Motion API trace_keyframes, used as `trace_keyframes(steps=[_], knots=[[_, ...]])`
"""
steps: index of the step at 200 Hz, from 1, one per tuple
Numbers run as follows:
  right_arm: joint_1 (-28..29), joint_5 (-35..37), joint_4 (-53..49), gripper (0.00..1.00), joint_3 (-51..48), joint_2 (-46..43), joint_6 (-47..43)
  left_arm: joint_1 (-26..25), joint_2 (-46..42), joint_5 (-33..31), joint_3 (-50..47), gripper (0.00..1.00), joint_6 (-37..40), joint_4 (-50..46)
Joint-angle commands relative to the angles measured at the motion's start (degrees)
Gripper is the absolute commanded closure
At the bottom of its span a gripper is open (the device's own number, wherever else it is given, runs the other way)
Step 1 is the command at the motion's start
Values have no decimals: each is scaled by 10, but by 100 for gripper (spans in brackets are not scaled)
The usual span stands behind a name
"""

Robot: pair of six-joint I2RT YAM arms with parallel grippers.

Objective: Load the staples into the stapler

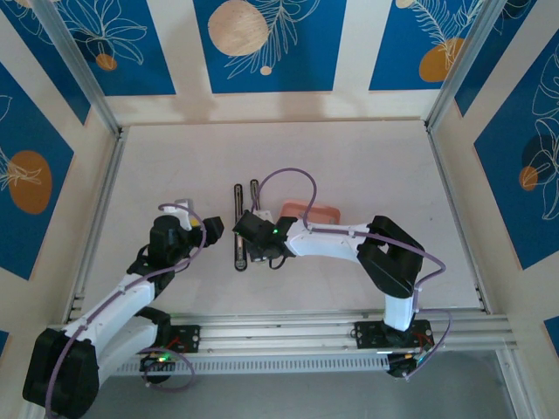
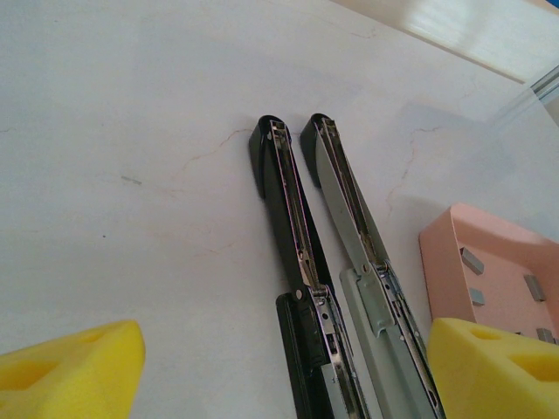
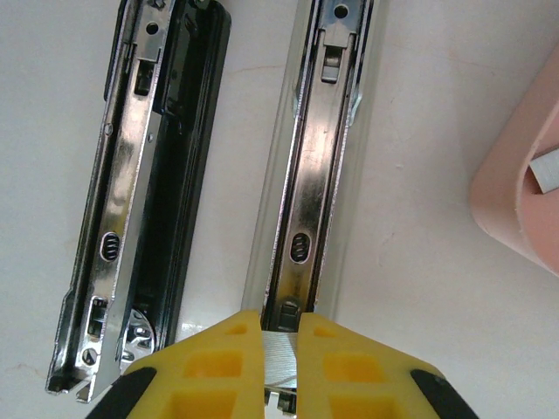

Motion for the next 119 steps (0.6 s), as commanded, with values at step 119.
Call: trace_keyframes(steps=[119], knots=[[2,-6,-9,88,-8,-39,11,-5,-3,-6,-1,16,8,0]])
